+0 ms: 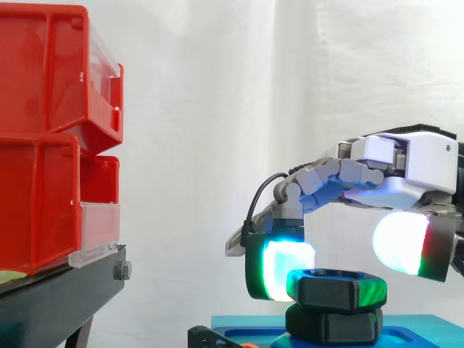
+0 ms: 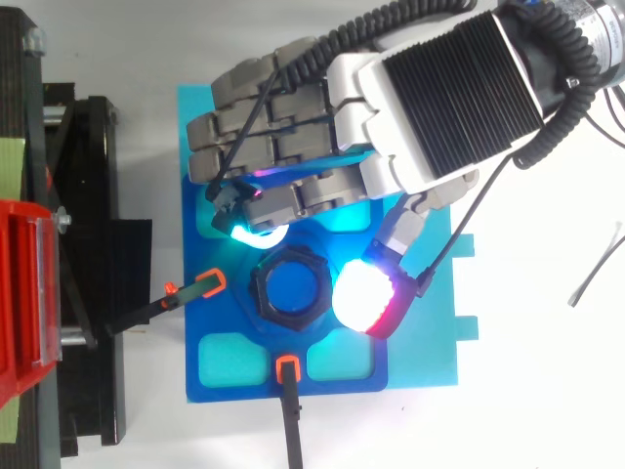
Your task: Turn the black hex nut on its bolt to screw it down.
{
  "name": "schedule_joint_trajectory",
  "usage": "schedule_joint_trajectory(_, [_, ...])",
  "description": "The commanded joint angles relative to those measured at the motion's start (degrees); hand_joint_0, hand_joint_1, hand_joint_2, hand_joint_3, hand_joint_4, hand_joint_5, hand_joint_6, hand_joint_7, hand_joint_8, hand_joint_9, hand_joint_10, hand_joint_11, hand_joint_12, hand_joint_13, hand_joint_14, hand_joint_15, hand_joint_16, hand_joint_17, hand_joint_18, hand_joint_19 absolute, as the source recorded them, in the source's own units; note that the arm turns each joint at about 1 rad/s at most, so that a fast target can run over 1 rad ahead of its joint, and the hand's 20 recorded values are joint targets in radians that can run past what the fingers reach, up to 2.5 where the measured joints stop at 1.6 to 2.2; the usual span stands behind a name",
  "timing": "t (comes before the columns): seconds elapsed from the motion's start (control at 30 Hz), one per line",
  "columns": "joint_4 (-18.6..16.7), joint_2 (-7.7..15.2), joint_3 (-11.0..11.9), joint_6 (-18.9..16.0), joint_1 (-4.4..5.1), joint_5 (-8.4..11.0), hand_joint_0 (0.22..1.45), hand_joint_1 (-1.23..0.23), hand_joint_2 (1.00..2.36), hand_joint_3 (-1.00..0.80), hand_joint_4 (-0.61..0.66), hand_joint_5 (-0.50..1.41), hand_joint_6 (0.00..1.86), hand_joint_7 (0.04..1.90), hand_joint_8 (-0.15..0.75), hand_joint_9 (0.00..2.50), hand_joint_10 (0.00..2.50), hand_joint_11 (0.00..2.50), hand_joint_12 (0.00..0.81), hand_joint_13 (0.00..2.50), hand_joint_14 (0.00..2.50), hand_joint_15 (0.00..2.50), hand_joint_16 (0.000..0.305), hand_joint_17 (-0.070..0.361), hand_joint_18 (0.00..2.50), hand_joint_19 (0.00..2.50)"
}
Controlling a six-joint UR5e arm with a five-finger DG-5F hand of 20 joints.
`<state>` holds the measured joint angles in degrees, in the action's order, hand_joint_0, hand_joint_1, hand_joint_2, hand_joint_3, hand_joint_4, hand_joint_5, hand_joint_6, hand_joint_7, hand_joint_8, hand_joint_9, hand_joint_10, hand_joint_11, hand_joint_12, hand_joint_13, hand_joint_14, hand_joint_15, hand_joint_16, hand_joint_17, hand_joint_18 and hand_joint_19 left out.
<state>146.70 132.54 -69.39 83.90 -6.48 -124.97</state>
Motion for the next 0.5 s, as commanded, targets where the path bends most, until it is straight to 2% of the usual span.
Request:
schedule_joint_trajectory(0.0, [-0.7, 0.0, 0.0, -0.2, -0.2, -0.27, 0.46, -0.23, 1.0, -0.5, 0.25, -0.11, 0.72, 1.03, 0.32, 0.66, 0.01, 0.21, 0.381, 0.64, 0.01, 0.25, 0.058, 0.13, 0.61, 0.35])
schedule_joint_trajectory(0.17, [-1.5, 0.0, 0.6, -0.6, -0.2, -0.36, 0.45, -0.22, 1.0, -0.5, 0.26, -0.11, 0.72, 1.03, 0.326, 0.66, 0.0, 0.2, 0.387, 0.64, 0.01, 0.25, 0.059, 0.132, 0.61, 0.35])
schedule_joint_trajectory(0.33, [-1.2, -0.1, 2.6, -1.2, 0.32, -0.8, 0.44, -0.22, 1.0, -0.5, 0.26, -0.11, 0.69, 1.04, 0.331, 0.67, 0.01, 0.2, 0.389, 0.64, 0.01, 0.25, 0.059, 0.133, 0.61, 0.34])
schedule_joint_trajectory(0.37, [-0.8, 0.0, 3.3, -1.5, 0.67, -0.8, 0.44, -0.22, 1.0, -0.5, 0.27, -0.1, 0.68, 1.07, 0.33, 0.67, 0.01, 0.2, 0.389, 0.64, 0.01, 0.25, 0.059, 0.133, 0.61, 0.34])
schedule_joint_trajectory(0.47, [-1.2, 0.0, 3.4, -1.5, 1.03, -0.62, 0.45, -0.23, 1.0, -0.5, 0.27, -0.1, 0.64, 1.12, 0.33, 0.67, 0.0, 0.2, 0.386, 0.63, 0.01, 0.24, 0.059, 0.132, 0.61, 0.34])
